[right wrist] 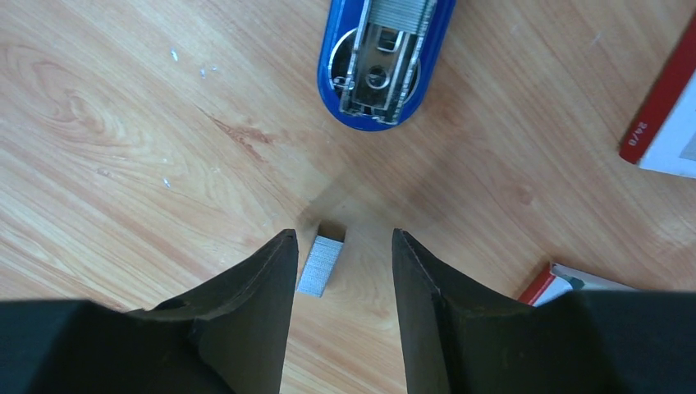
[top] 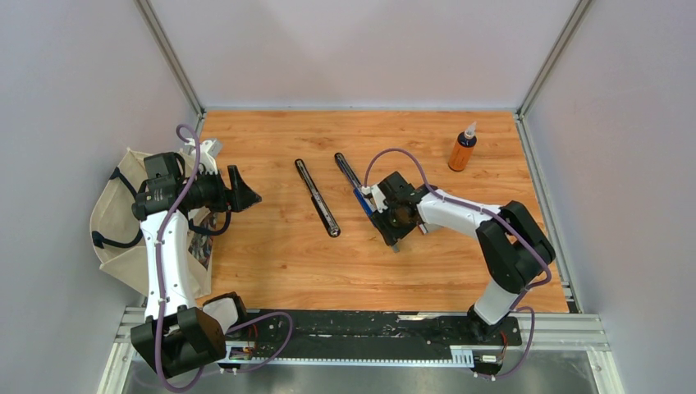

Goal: Load the staples into the stapler

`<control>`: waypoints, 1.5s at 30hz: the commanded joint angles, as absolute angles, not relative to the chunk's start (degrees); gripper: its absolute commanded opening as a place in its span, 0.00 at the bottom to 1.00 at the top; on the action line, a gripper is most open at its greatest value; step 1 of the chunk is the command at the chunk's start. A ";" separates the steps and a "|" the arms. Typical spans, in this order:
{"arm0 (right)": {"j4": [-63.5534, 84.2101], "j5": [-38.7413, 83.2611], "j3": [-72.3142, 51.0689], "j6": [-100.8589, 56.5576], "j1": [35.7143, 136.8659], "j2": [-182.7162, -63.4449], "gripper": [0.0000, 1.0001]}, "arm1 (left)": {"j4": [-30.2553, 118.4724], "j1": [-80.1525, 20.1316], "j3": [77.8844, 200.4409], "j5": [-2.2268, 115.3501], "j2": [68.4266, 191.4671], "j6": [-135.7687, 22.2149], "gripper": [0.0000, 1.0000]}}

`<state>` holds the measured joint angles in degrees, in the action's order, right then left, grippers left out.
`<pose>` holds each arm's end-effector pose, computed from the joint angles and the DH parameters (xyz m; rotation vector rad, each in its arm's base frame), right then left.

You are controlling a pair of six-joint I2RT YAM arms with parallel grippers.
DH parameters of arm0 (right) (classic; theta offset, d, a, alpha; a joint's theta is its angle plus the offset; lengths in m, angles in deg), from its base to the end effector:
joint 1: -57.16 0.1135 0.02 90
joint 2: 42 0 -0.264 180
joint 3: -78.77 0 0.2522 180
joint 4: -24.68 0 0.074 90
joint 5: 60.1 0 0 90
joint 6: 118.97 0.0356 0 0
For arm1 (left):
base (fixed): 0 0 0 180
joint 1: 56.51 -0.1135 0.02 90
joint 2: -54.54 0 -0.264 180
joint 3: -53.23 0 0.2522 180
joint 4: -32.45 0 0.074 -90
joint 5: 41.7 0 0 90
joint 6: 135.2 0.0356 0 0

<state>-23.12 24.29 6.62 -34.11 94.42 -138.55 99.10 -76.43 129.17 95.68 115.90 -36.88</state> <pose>0.2472 0.1924 0.1674 -1.0543 2.6574 0.2584 0.1949 0.0428 0.3313 0.1082 2.2324 -0.7551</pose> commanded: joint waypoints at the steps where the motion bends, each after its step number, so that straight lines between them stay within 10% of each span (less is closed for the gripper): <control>1: -23.18 23.66 5.60 -33.97 95.92 -139.64 0.49 | 98.07 -77.16 129.04 95.15 115.45 -35.18 0.93; 21: -22.74 26.56 7.27 -33.27 96.71 -138.59 0.28 | 98.07 -77.25 128.87 94.79 115.01 -35.27 0.93; 45: -24.14 24.90 8.32 -33.27 96.71 -137.18 0.33 | 97.80 -77.43 128.78 94.53 115.54 -35.44 0.93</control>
<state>-23.34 26.35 8.33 -33.50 96.49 -138.03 99.07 -76.54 129.17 94.69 115.90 -36.86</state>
